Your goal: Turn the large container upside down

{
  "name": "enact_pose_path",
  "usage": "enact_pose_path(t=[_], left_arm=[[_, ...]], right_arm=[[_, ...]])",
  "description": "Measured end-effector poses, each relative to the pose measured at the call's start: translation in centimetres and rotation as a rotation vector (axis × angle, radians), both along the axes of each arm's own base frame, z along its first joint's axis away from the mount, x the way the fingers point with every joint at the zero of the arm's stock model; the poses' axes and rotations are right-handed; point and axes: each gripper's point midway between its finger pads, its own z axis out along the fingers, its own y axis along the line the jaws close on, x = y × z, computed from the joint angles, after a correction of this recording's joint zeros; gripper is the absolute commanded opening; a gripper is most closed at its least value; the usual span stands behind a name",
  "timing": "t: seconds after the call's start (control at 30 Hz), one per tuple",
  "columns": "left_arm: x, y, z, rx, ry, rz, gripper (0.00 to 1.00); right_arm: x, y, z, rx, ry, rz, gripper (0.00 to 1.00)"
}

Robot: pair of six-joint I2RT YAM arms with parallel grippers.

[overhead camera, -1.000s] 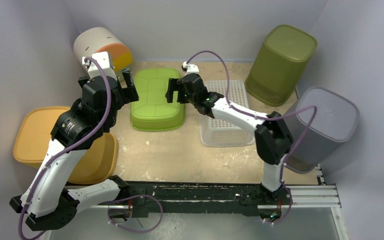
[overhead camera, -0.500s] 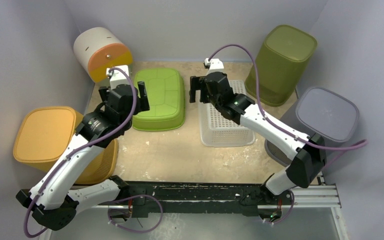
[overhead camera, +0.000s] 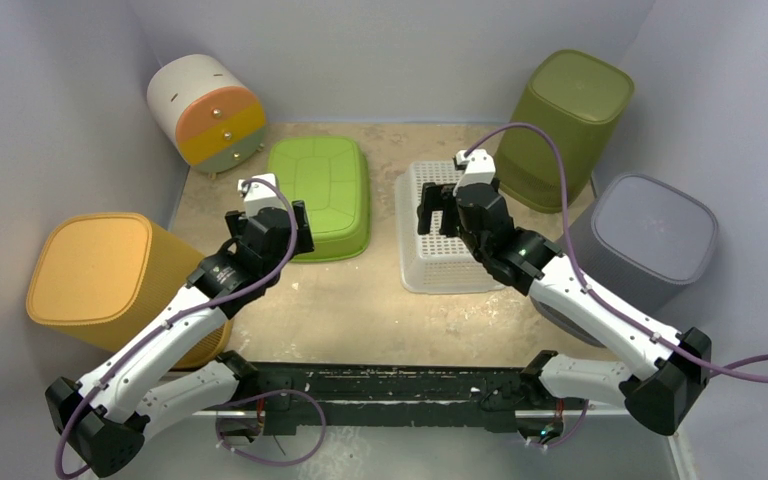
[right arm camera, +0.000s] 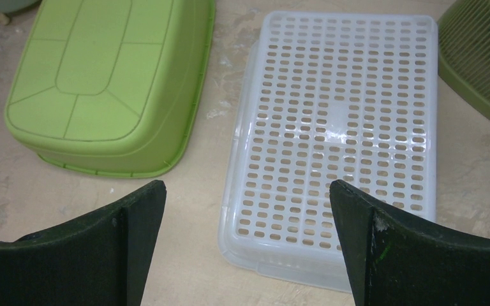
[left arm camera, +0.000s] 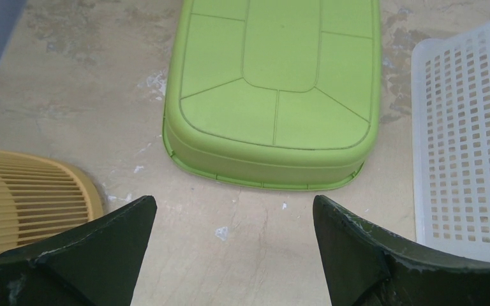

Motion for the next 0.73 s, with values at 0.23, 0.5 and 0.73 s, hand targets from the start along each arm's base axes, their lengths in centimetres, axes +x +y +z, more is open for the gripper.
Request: enact_pose_path(t=[0.23, 0.5, 0.73], left_arm=[[0.3, -1.1, -0.7, -0.021, -0.001, -0.052, 0.90], [0.4, -1.8, -1.6, -0.033, 0.003, -0.084, 0.90], [0.6, -2.1, -2.0, -0.033, 0.013, -0.091, 0.90]], right_arm=[[-0.7, -0.7, -3.3, -0.043, 0.054, -0.006, 1.00], [-1.5, -1.5, -4.1, -0.049, 0.057, -0.010, 1.00], [-1.3, -1.8, -4.4, -0.066, 0.059, -0.029, 1.00]])
